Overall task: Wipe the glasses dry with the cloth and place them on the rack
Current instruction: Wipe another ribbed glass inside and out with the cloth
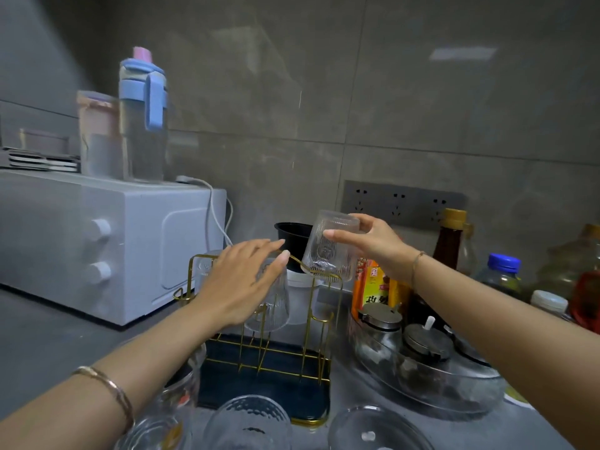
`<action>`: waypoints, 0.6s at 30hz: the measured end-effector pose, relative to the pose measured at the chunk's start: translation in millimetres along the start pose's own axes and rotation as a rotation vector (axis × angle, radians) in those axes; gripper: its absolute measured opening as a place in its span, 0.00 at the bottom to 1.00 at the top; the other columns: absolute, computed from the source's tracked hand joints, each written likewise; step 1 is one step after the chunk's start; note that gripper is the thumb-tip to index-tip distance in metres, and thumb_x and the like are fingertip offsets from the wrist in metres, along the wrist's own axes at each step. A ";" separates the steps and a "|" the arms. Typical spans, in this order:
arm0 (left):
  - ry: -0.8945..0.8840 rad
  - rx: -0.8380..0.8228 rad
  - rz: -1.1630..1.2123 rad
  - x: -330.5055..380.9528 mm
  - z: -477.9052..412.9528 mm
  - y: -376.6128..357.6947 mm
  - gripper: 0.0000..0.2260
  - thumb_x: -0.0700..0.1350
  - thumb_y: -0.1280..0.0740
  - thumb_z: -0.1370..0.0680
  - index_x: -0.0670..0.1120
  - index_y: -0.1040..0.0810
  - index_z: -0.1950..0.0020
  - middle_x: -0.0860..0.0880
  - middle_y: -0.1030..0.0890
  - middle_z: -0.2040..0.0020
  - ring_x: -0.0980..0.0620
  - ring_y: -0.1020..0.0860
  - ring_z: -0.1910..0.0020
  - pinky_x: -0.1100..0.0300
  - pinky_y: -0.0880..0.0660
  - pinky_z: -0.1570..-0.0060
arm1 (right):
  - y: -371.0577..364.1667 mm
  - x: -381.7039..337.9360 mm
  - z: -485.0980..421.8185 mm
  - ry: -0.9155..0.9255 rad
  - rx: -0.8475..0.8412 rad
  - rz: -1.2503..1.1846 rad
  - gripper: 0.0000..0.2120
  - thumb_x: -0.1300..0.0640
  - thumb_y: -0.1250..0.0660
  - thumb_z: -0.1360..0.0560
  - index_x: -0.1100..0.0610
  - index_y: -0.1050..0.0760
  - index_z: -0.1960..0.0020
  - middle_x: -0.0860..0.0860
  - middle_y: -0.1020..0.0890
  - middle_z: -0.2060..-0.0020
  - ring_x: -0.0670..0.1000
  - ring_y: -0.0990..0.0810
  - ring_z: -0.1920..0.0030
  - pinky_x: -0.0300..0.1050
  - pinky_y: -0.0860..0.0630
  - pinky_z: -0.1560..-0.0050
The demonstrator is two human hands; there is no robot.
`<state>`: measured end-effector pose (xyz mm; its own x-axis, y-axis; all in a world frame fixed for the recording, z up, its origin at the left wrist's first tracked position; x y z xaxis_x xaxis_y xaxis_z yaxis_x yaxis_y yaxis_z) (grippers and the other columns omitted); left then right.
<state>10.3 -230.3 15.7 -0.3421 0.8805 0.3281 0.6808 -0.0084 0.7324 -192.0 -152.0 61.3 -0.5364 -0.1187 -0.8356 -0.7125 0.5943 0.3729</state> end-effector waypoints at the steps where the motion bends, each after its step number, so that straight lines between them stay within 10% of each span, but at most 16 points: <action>1: 0.001 0.002 0.000 -0.7 -0.1 -0.2 0.46 0.76 0.69 0.33 0.56 0.39 0.24 0.54 0.33 0.26 0.54 0.38 0.27 0.54 0.45 0.27 | -4.2 6.1 -0.4 -0.009 -0.009 0.007 0.30 0.48 0.21 0.37 0.51 0.27 0.39 0.48 0.21 0.43 0.48 0.22 0.43 0.46 0.22 0.45; 18: -0.011 0.010 -0.003 -2.1 -2.4 -2.6 0.40 0.70 0.66 0.30 0.56 0.39 0.24 0.55 0.32 0.27 0.54 0.38 0.27 0.54 0.43 0.28 | -49.8 92.9 13.0 -0.181 -0.252 0.010 0.43 0.39 0.18 0.52 0.45 0.26 0.40 0.48 0.23 0.38 0.52 0.27 0.35 0.58 0.31 0.32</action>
<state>7.6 -233.3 14.5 -0.3371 0.8855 0.3197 0.6861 -0.0014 0.7275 -200.5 -182.2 -40.1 -0.4709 0.0429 -0.8811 -0.8094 0.3762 0.4509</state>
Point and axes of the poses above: each hand's wrist, its own z-axis away from the middle knuckle, its own y-axis out of the back of the hand, x = y × z, the point moved 8 cm from there along -z, towards the middle knuckle
